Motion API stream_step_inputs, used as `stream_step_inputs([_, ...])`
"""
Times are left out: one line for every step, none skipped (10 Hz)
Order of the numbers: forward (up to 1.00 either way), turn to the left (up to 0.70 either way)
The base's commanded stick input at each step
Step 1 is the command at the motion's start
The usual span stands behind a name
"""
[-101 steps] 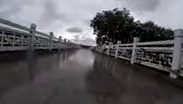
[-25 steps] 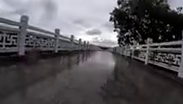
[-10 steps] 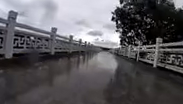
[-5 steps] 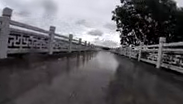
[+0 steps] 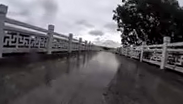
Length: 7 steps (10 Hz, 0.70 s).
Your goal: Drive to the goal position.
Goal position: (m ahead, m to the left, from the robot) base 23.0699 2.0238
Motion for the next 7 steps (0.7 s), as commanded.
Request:
stream_step_inputs([0.39,0.0])
stream_step_inputs([0.39,0.0])
stream_step_inputs([0.39,0.0])
stream_step_inputs([0.4,0.0])
stream_step_inputs([0.4,0.0])
stream_step_inputs([0.4,0.0])
stream_step_inputs([0.39,0.0])
